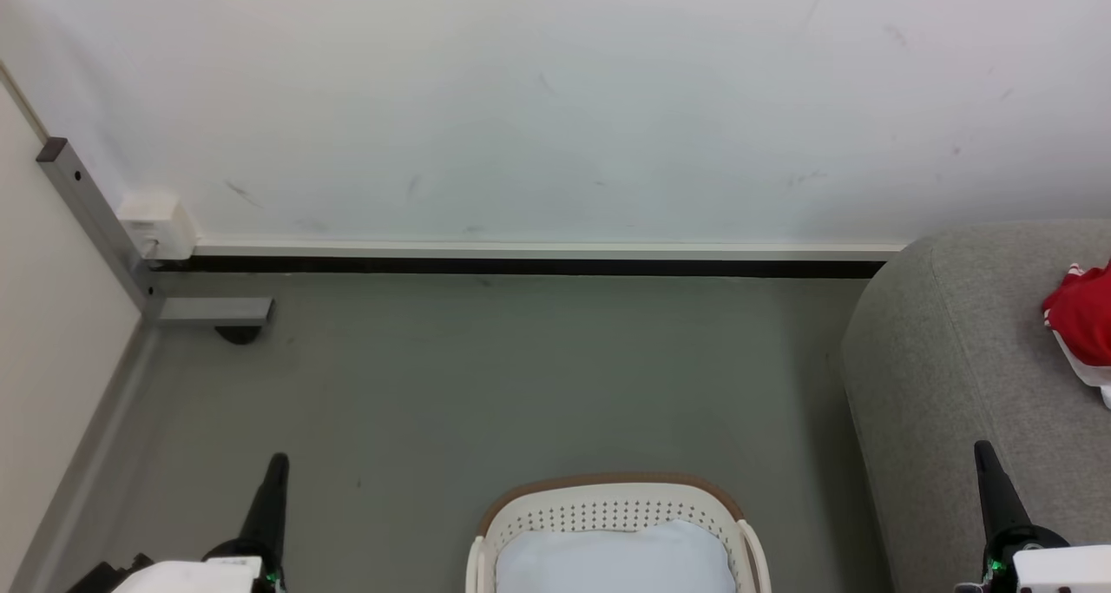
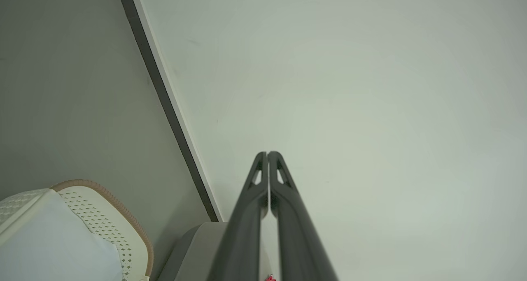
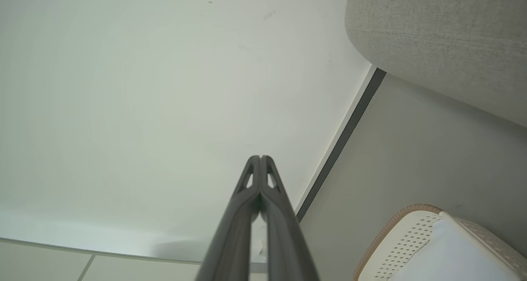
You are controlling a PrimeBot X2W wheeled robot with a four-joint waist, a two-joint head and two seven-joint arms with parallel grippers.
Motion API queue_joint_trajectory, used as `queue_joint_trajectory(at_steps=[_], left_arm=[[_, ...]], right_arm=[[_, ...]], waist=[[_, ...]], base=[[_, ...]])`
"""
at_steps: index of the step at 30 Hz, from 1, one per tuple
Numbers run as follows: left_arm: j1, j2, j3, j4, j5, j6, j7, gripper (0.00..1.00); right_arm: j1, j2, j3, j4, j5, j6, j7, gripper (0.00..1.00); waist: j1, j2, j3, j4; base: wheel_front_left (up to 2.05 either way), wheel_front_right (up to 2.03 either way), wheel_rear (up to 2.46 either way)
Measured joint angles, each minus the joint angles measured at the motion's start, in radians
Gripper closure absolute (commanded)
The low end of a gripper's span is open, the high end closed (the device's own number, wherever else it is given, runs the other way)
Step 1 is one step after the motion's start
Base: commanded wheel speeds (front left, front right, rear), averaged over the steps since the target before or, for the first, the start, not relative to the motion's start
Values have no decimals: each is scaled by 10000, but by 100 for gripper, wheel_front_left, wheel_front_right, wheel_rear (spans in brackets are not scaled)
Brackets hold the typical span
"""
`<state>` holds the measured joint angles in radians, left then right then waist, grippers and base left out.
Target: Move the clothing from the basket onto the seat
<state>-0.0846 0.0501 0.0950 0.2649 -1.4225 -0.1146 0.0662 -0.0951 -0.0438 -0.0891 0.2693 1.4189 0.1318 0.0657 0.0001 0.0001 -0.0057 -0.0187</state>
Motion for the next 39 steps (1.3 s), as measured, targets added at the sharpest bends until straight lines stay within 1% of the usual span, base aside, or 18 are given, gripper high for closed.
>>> queue_joint_trajectory(at_steps=[26, 39], left_arm=[[-196, -12, 186, -178, -1814, -132, 476, 100], [-201, -12, 192, -184, -1833, -142, 477, 100]], right_arm=[[-64, -21, -236, -219, 1893, 0, 481, 100], [-68, -23, -240, -228, 1935, 0, 481, 100]], waist=[[0, 0, 88, 186], [0, -1, 89, 188]], base=[[0, 0, 0], [0, 0, 0]])
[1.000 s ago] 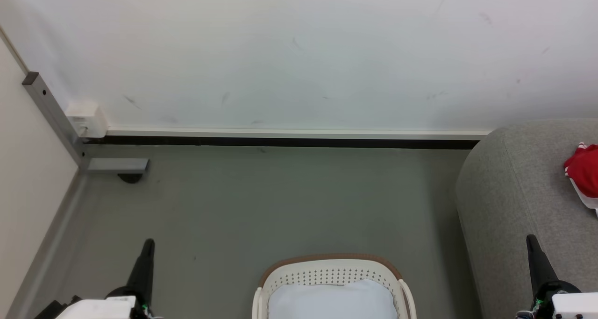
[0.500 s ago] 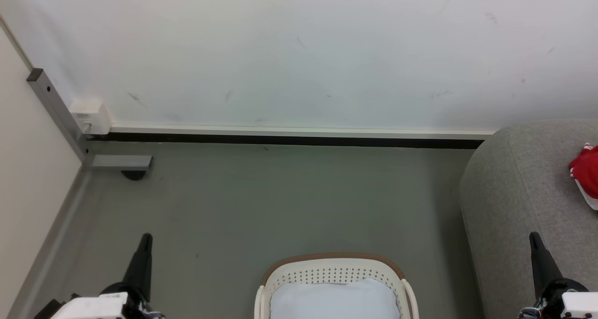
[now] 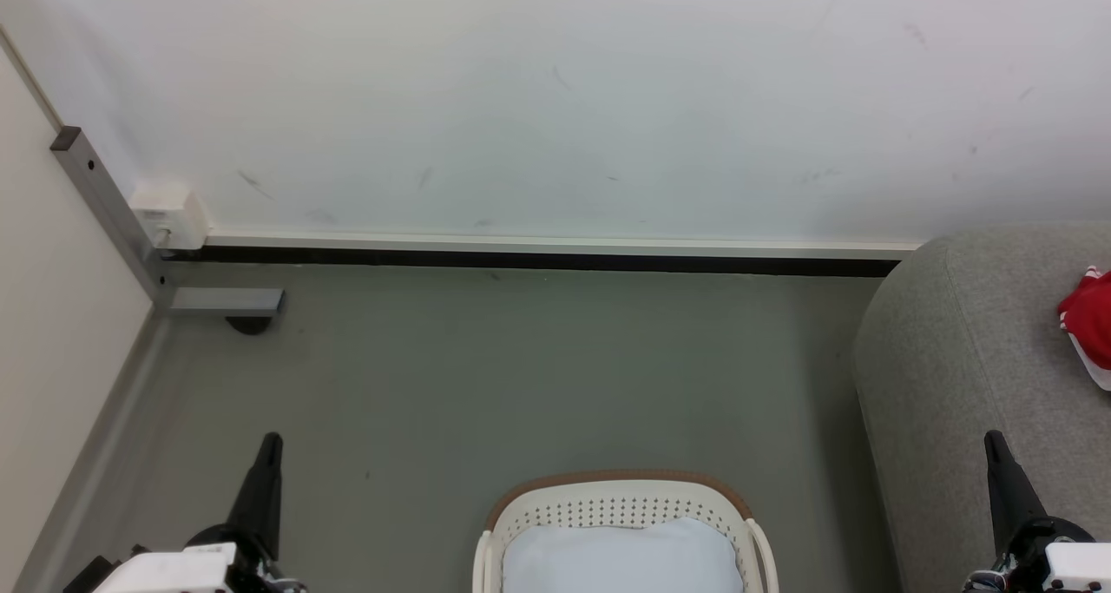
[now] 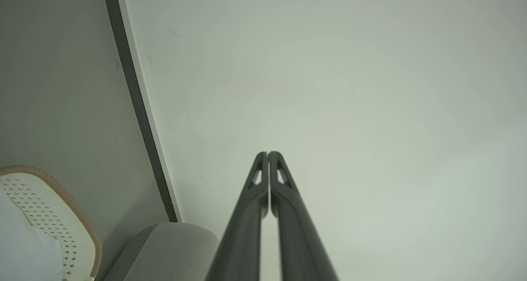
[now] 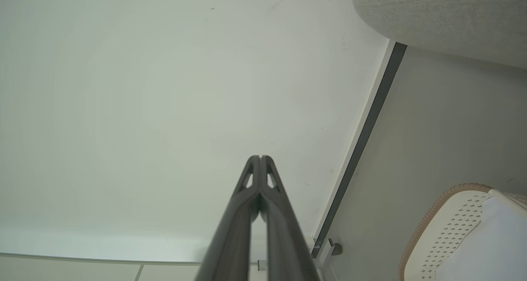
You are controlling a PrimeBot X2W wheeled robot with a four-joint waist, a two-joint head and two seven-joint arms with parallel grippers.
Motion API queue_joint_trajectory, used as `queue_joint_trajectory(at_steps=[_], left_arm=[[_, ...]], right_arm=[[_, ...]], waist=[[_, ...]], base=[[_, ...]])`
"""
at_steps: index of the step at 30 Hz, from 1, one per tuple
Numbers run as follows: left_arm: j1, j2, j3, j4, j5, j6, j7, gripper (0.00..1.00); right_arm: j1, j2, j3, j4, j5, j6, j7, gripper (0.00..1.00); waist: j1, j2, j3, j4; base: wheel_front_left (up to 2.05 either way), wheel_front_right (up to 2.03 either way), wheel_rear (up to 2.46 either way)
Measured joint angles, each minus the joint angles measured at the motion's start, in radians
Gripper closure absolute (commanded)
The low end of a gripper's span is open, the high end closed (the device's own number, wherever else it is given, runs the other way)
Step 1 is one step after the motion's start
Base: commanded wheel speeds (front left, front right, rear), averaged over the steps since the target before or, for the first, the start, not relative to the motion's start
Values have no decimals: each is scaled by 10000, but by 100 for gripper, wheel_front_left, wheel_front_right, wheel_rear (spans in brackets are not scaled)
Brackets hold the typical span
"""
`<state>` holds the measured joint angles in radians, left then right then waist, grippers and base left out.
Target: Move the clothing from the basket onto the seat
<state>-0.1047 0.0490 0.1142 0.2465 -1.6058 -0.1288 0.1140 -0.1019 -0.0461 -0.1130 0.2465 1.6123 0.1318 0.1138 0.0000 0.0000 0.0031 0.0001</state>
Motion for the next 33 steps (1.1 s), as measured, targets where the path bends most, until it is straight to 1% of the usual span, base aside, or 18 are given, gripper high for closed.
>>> queue_joint_trajectory(at_steps=[33], left_arm=[[-1, -2, 0, 0, -2, 0, 0, 100]], right_arm=[[0, -2, 0, -2, 0, 0, 0, 100]], waist=[[0, 0, 0, -1]], base=[[0, 0, 0]])
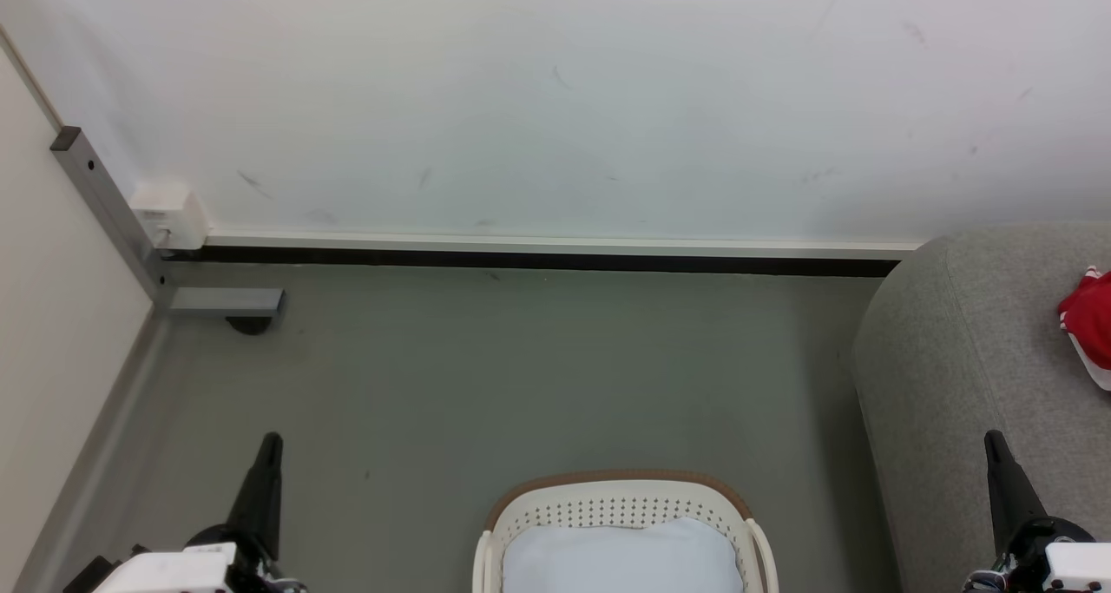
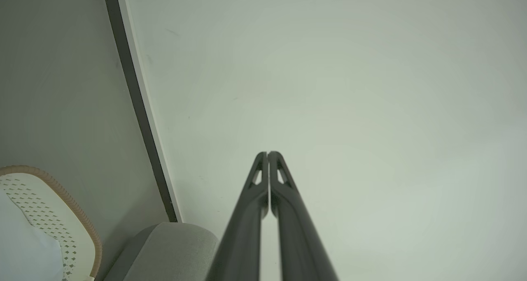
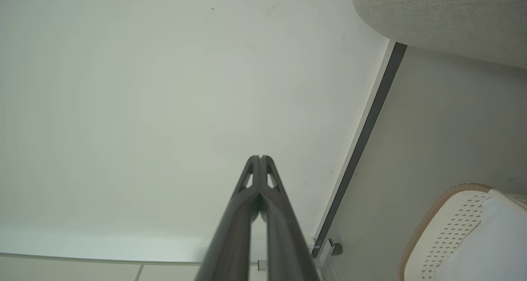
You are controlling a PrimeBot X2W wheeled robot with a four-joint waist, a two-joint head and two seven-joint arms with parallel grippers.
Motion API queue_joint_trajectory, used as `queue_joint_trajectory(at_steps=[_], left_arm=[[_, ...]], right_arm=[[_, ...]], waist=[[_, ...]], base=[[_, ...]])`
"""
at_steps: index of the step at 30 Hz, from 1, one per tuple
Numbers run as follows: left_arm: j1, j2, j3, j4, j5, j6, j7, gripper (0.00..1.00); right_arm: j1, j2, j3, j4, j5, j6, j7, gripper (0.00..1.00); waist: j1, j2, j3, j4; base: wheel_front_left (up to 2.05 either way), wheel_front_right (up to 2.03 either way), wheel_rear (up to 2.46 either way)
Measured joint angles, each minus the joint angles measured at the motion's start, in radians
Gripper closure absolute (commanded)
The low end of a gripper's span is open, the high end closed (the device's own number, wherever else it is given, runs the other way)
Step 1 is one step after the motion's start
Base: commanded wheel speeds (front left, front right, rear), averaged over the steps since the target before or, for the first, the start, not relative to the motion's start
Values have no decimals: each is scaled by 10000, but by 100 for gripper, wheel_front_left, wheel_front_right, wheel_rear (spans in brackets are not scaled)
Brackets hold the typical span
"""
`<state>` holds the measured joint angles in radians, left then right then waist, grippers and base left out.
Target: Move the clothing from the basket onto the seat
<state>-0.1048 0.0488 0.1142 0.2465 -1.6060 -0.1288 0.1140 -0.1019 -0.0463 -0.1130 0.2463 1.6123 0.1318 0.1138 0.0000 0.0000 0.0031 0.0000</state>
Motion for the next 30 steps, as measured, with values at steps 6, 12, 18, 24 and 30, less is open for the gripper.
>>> queue_joint_trajectory(at_steps=[6, 12, 18, 24, 30], left_arm=[[0, 0, 0, 0, 0, 0, 0, 100], [0, 0, 0, 0, 0, 0, 0, 100], [0, 0, 0, 0, 0, 0, 0, 100], [0, 0, 0, -2, 0, 0, 0, 100], [0, 0, 0, -2, 0, 0, 0, 100]], right_arm=[[0, 0, 0, 0, 0, 0, 2, 100], [0, 0, 0, 0, 0, 0, 2, 100], [0, 0, 0, 0, 0, 0, 0, 100], [-1, 0, 0, 0, 0, 0, 2, 100], [-1, 0, 0, 0, 0, 0, 2, 100]], waist=[[0, 0, 0, 0], [0, 0, 0, 0], [0, 0, 0, 0], [0, 0, 0, 0], [0, 0, 0, 0]], base=[[0, 0, 0], [0, 0, 0], [0, 0, 0], [0, 0, 0], [0, 0, 0]])
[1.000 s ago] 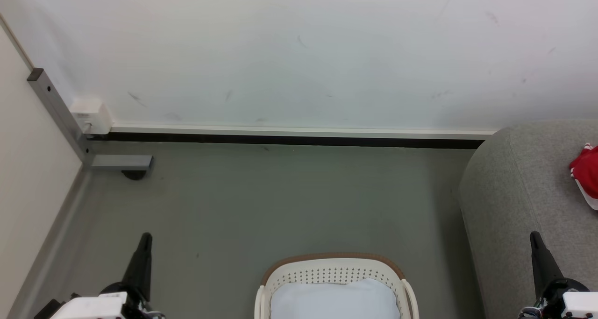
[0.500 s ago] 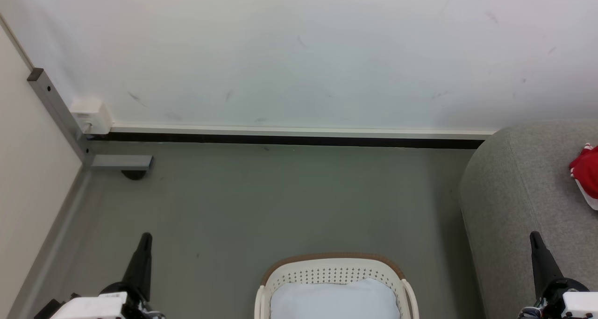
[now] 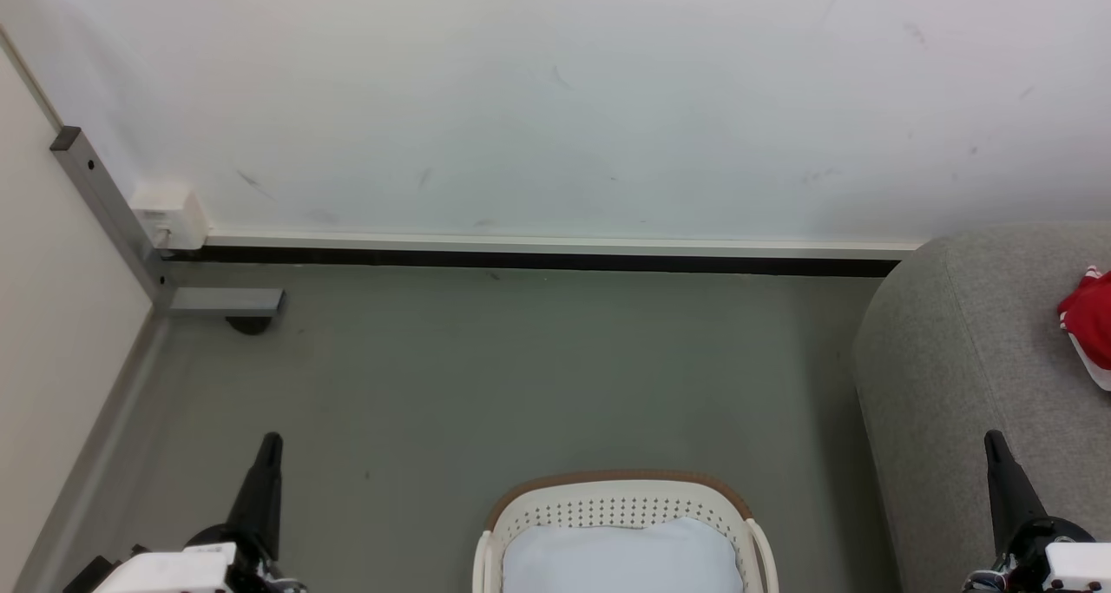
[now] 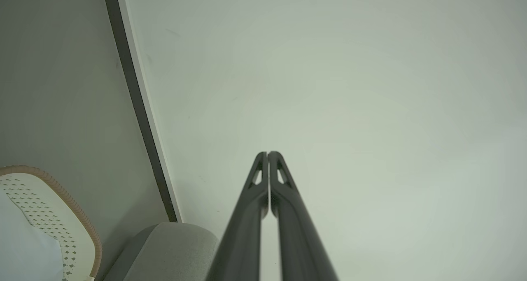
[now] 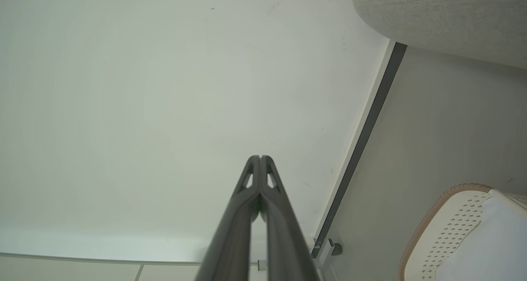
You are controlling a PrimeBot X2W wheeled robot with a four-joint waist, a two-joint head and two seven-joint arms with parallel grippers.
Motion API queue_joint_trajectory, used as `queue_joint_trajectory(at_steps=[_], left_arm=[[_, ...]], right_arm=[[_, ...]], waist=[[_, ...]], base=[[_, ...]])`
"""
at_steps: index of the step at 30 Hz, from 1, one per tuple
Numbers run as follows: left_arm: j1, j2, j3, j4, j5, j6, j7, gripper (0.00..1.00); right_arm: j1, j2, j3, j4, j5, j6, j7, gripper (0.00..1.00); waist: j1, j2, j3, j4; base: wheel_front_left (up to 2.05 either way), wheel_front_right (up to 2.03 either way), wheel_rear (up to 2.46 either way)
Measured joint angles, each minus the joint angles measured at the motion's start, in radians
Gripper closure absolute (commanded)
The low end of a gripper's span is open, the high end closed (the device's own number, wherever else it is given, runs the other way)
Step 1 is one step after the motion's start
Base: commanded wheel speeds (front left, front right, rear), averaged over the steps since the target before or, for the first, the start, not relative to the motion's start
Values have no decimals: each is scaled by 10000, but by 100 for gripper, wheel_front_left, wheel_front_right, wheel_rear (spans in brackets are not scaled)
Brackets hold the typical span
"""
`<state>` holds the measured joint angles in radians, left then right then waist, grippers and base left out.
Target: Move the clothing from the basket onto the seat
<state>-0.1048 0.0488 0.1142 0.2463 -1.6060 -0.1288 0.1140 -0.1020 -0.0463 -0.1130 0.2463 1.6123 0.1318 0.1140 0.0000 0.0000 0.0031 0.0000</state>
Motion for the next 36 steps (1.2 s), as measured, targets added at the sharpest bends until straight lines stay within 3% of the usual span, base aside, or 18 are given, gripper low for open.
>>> queue_joint_trajectory(at_steps=[36], left_arm=[[-1, 0, 0, 0, -2, 0, 0, 100]], right_arm=[[0, 0, 0, 0, 0, 0, 0, 100]], waist=[[0, 0, 0, 0]], base=[[0, 0, 0]])
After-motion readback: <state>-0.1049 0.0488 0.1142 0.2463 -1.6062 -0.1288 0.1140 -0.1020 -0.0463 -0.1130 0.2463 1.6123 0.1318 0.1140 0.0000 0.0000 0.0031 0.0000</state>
